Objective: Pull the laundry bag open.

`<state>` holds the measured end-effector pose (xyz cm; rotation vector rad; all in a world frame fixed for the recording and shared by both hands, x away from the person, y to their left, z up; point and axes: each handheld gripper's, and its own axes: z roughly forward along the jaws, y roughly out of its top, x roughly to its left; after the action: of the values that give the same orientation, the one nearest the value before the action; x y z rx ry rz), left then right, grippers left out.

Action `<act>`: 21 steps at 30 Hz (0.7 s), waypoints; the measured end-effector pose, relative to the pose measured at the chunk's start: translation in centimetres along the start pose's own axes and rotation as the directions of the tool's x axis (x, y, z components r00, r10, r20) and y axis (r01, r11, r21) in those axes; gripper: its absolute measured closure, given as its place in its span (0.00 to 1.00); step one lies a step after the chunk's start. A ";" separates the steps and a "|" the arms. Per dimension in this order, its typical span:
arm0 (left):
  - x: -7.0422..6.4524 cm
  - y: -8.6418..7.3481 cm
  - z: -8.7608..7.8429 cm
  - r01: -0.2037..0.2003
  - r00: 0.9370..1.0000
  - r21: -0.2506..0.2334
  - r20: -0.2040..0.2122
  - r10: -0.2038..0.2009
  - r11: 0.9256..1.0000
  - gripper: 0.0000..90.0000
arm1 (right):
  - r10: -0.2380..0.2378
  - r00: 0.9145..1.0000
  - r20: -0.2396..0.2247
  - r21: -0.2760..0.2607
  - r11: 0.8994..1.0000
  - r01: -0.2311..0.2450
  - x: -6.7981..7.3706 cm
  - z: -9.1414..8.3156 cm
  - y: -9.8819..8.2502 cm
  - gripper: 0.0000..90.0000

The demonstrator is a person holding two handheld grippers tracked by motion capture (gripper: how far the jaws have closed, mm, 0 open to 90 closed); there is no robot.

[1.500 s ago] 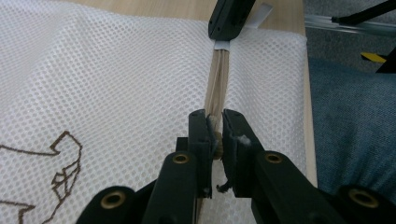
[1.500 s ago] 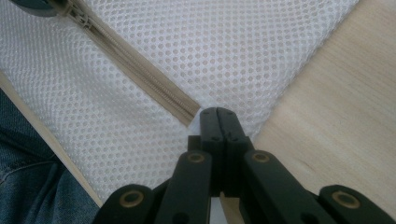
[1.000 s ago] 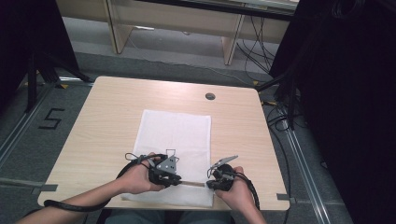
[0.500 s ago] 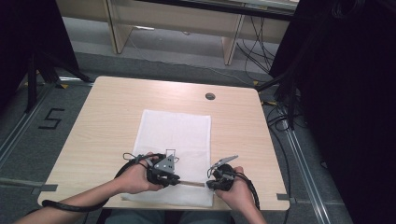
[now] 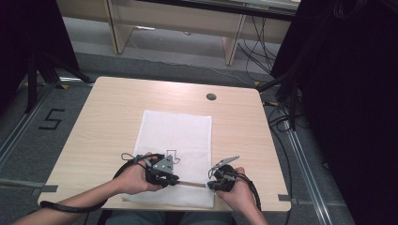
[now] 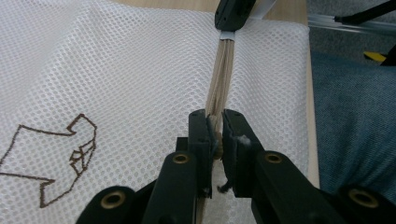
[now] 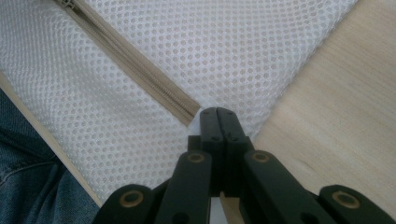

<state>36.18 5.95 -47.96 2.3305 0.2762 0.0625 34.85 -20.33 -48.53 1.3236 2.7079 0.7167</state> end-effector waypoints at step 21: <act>0.3 -0.3 -0.5 -0.021 1.000 0.004 -0.001 0.021 1.000 0.91 | 0.001 1.000 0.000 0.000 1.000 -0.001 0.0 0.0 0.0 1.00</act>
<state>36.32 6.58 -47.82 2.3374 0.2525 0.0742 34.85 -20.35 -48.53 1.3248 2.7076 0.7166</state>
